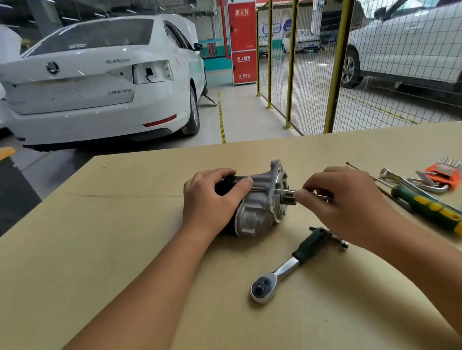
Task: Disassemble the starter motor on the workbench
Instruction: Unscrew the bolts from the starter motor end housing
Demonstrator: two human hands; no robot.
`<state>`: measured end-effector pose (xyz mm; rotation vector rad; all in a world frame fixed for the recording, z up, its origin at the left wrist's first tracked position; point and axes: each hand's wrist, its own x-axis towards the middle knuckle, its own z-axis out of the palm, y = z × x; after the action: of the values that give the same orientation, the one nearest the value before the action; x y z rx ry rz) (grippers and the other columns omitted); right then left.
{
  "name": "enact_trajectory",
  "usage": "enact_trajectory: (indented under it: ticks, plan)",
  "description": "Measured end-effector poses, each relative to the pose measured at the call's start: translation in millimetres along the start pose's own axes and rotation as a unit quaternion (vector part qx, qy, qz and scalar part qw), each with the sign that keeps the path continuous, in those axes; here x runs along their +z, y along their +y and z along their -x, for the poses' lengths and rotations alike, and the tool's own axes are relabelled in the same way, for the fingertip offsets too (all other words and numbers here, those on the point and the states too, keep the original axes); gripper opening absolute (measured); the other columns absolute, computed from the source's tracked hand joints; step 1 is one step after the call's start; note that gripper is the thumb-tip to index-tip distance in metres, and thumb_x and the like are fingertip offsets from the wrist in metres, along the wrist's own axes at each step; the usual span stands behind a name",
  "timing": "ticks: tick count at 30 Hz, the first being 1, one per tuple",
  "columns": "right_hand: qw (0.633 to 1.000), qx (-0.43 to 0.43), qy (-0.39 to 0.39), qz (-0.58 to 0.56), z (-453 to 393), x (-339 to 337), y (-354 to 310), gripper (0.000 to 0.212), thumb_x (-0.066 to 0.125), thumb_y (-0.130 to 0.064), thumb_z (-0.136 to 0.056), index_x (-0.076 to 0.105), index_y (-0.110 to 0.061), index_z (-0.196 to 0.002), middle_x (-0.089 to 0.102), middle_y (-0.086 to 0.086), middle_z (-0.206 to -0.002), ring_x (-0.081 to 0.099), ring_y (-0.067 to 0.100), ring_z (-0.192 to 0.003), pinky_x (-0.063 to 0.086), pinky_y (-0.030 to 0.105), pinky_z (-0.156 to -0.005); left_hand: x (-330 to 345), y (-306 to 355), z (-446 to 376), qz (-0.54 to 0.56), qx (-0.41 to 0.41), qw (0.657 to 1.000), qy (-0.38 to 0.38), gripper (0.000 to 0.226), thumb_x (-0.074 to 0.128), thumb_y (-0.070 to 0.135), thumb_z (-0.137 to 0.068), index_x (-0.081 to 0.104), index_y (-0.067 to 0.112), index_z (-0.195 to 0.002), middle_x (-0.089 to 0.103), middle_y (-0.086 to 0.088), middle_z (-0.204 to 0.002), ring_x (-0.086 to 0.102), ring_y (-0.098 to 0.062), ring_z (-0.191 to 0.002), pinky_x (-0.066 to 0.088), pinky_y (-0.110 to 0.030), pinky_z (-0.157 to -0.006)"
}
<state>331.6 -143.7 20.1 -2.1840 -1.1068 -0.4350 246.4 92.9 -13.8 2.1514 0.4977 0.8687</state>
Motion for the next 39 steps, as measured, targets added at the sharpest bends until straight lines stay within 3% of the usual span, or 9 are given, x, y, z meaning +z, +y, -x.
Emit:
enact_trajectory:
  ticks: [3, 9, 15, 18, 21, 26, 30, 34, 39]
  plan:
    - [1.0, 0.02, -0.015, 0.003, 0, 4, -1, 0.03, 0.064, -0.028, -0.097, 0.071, -0.016, -0.07, 0.055, -0.006, -0.066, 0.052, 0.007, -0.068, 0.03, 0.013, -0.057, -1, -1, 1, -0.001, 0.004, 1.0, -0.005, 0.059, 0.06, 0.08, -0.065, 0.072, 0.043, -0.11, 0.065, 0.007, -0.119, 0.055, -0.02, -0.122, 0.048, -0.043, -0.106]
    - [0.995, -0.002, -0.003, 0.1, 1, -5, -8, 0.011, 0.073, -0.036, -0.087, 0.072, -0.026, -0.081, 0.058, -0.015, -0.078, 0.052, 0.02, -0.079, 0.044, 0.038, -0.07, -8, -3, -4, -0.03, -0.002, 1.0, -0.007, 0.055, 0.049, 0.082, -0.07, 0.074, 0.047, -0.105, 0.063, 0.013, -0.111, 0.052, -0.014, -0.12, 0.043, -0.034, -0.101]
    - [0.999, 0.004, -0.009, 0.034, -1, -12, -2, 0.009, 0.075, -0.034, -0.088, 0.069, -0.028, -0.085, 0.063, -0.014, -0.072, 0.055, 0.005, -0.069, 0.044, 0.028, -0.061, -13, -6, -7, 0.052, -0.016, 0.998, 0.016, 0.026, 0.062, 0.072, -0.073, 0.073, 0.048, -0.073, 0.066, 0.013, -0.092, 0.063, 0.001, -0.092, 0.047, -0.024, -0.082]
    - [0.999, -0.019, -0.029, 0.012, -3, -14, -2, 0.017, 0.063, -0.035, -0.094, 0.073, -0.022, -0.089, 0.062, -0.011, -0.073, 0.054, 0.0, -0.071, 0.037, 0.02, -0.061, -12, -6, -6, 0.063, 0.011, 0.998, -0.019, 0.02, 0.062, 0.074, -0.069, 0.073, 0.057, -0.075, 0.068, 0.014, -0.098, 0.064, -0.006, -0.103, 0.05, -0.03, -0.095]
    - [0.998, -0.027, -0.053, 0.034, -6, -14, -3, 0.025, 0.058, -0.026, -0.099, 0.075, -0.011, -0.09, 0.061, -0.002, -0.076, 0.05, 0.008, -0.07, 0.034, 0.028, -0.064, -12, -1, -8, 0.053, 0.013, 0.998, -0.04, 0.015, 0.07, 0.068, -0.07, 0.072, 0.054, -0.077, 0.067, 0.013, -0.101, 0.063, -0.013, -0.108, 0.05, -0.037, -0.102]
    - [0.996, -0.036, -0.028, 0.075, -5, -29, -1, 0.01, 0.071, -0.022, -0.091, 0.078, -0.015, -0.088, 0.066, -0.005, -0.08, 0.057, 0.018, -0.074, 0.049, 0.037, -0.068, -11, 7, -3, 0.046, 0.05, 0.994, -0.081, 0.007, 0.077, 0.055, -0.082, 0.073, 0.049, -0.084, 0.068, 0.012, -0.102, 0.061, -0.02, -0.111, 0.049, -0.045, -0.101]
    - [0.99, -0.03, -0.014, 0.135, -3, -39, -3, 0.005, 0.075, -0.033, -0.088, 0.077, -0.029, -0.086, 0.068, -0.014, -0.085, 0.056, 0.02, -0.087, 0.046, 0.043, -0.078, -9, 31, -9, -0.194, 0.097, 0.974, -0.063, 0.036, 0.045, 0.066, -0.084, 0.07, 0.041, -0.078, 0.069, 0.022, -0.099, 0.05, -0.016, -0.108, 0.031, -0.041, -0.09]
    - [0.99, -0.025, -0.028, 0.137, -1, -37, -2, 0.007, 0.073, -0.039, -0.087, 0.074, -0.033, -0.085, 0.064, -0.019, -0.082, 0.056, 0.016, -0.086, 0.045, 0.042, -0.079, 4, 57, -7, -0.051, 0.123, 0.984, -0.119, 0.033, 0.053, 0.054, -0.091, 0.077, 0.033, -0.096, 0.073, 0.021, -0.094, 0.065, -0.002, -0.091, 0.055, -0.04, -0.089]
    - [0.998, -0.019, -0.055, 0.027, -4, -36, 5, 0.012, 0.078, -0.031, -0.085, 0.069, -0.028, -0.077, 0.057, -0.016, -0.063, 0.052, 0.001, -0.062, 0.037, 0.023, -0.057, 8, 48, 0, -0.062, 0.157, 0.971, -0.168, 0.037, 0.051, 0.053, -0.093, 0.074, 0.039, -0.118, 0.073, 0.021, -0.113, 0.065, -0.006, -0.107, 0.053, -0.042, -0.094]
